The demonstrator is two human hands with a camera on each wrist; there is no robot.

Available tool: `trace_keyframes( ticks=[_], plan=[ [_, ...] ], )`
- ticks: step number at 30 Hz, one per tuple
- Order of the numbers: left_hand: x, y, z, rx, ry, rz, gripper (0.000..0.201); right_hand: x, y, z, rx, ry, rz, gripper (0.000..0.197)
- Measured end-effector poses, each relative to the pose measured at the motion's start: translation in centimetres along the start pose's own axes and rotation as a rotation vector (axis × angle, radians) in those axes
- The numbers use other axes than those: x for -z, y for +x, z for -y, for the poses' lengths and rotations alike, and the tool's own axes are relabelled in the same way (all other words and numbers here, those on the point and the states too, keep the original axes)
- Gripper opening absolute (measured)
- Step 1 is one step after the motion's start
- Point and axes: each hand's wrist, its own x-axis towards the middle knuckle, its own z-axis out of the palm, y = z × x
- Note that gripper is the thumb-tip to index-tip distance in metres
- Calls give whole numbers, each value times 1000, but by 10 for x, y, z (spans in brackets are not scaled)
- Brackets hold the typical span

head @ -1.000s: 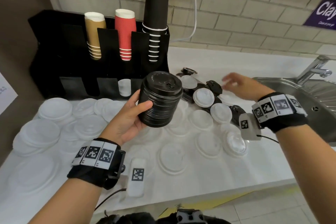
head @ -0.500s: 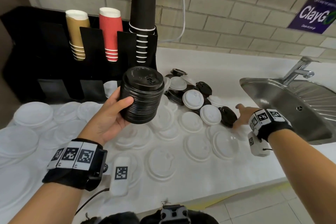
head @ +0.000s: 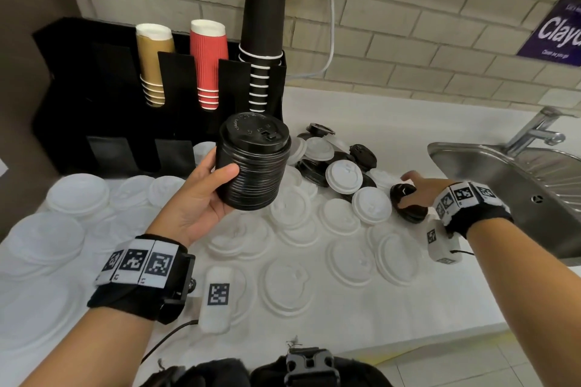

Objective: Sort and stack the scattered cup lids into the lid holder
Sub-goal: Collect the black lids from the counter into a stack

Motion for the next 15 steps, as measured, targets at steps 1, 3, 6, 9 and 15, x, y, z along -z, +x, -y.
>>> trace_keyframes(
  ticks=[1, 3, 6, 9, 15],
  plan=[
    [-1, 0, -1, 1, 0, -9, 83, 5, -1, 0, -6, 13, -17, 70],
    [-2, 0, -2, -2, -2, -18, 85, 14, -6, 2, -12, 57, -53, 66],
    [-1, 0, -3, -9, -1, -41, 86, 27, -20, 15, 34, 203, -67, 62],
    [1, 0, -4, -4, -10, -65, 61, 35, -43, 42, 202, 409, -88, 51],
    [3, -3, -5, 4, -7, -87, 57, 52, -106, 120, 780, 770, -172, 43]
  ],
)
